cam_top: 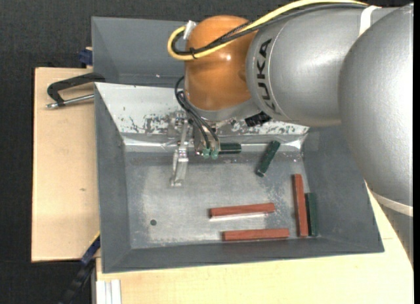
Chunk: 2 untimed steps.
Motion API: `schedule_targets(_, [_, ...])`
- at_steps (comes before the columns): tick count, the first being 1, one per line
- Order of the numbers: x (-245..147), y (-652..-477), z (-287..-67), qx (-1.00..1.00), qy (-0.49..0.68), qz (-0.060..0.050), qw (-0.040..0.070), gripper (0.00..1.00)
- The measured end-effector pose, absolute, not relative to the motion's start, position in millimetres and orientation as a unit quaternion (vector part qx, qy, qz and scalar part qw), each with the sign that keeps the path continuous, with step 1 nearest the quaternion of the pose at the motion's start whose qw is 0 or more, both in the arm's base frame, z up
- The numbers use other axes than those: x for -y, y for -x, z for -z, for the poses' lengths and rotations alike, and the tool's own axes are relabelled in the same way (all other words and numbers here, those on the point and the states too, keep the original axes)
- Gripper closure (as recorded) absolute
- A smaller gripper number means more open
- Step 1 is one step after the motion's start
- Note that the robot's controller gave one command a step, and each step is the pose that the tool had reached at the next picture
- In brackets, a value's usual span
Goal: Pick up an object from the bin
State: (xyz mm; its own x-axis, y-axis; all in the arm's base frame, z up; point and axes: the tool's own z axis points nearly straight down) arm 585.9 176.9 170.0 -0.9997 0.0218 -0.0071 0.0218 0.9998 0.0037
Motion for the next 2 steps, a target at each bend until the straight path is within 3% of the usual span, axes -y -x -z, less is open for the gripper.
schedule_targets(1, [-166.4,-587.4,-101.9,-1.000,-0.006,-0.001,0.002,0.00])
schedule_targets(2, [-146.3,-591.1,-87.4,-0.997,0.076,-0.001,0.000,0.00])
